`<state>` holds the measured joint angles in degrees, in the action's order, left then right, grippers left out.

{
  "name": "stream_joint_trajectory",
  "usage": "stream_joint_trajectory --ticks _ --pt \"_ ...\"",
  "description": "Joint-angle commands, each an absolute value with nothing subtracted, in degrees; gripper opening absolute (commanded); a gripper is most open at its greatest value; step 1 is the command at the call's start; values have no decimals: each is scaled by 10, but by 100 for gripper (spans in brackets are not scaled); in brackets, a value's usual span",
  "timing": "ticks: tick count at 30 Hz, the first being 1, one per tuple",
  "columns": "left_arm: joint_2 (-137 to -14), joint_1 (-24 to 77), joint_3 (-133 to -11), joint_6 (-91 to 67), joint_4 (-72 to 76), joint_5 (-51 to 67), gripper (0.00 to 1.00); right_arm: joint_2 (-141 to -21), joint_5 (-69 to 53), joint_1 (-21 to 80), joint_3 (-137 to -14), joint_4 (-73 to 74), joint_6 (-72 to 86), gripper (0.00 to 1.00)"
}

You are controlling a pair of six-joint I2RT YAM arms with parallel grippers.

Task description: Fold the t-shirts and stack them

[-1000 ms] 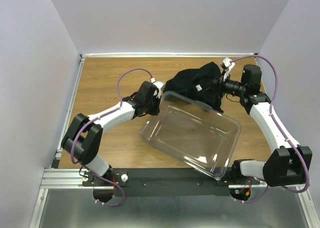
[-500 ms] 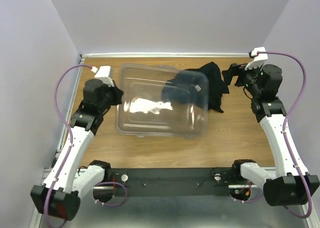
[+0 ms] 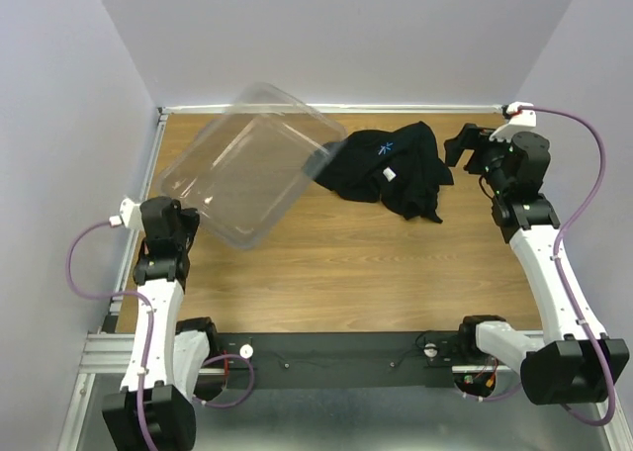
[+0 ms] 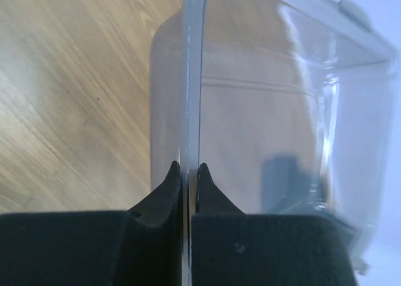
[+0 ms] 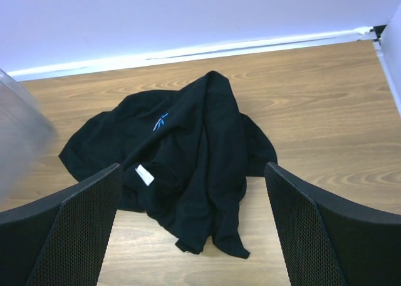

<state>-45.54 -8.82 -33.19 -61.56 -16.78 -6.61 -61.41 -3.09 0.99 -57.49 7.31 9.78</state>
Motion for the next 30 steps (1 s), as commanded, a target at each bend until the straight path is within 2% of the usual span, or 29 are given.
stream_joint_trajectory --ticks 1,9,18,25,26,27,28,30 --pt "-445 -98 -336 -831 -55 -188 0 -620 -56 8 -563 61 117 100" --pt "-607 -120 -378 -853 -3 -236 0 -629 -90 8 -556 61 118 100" --pt "-703 -140 -410 -896 14 -294 0 -643 -104 7 -554 61 113 100" --pt "-768 -163 -451 -857 24 -306 0 -651 -117 8 -555 61 105 100" --pt "-784 -165 -468 -820 25 -293 13 -652 -120 8 -554 62 104 100" --pt "-789 -170 -476 -804 24 -285 31 -653 -122 7 -554 62 100 100" --pt "-789 -170 -482 -796 12 -279 62 -654 -133 8 -554 62 96 100" --pt "-773 -171 -476 -782 13 -259 81 -655 -148 8 -551 62 80 100"
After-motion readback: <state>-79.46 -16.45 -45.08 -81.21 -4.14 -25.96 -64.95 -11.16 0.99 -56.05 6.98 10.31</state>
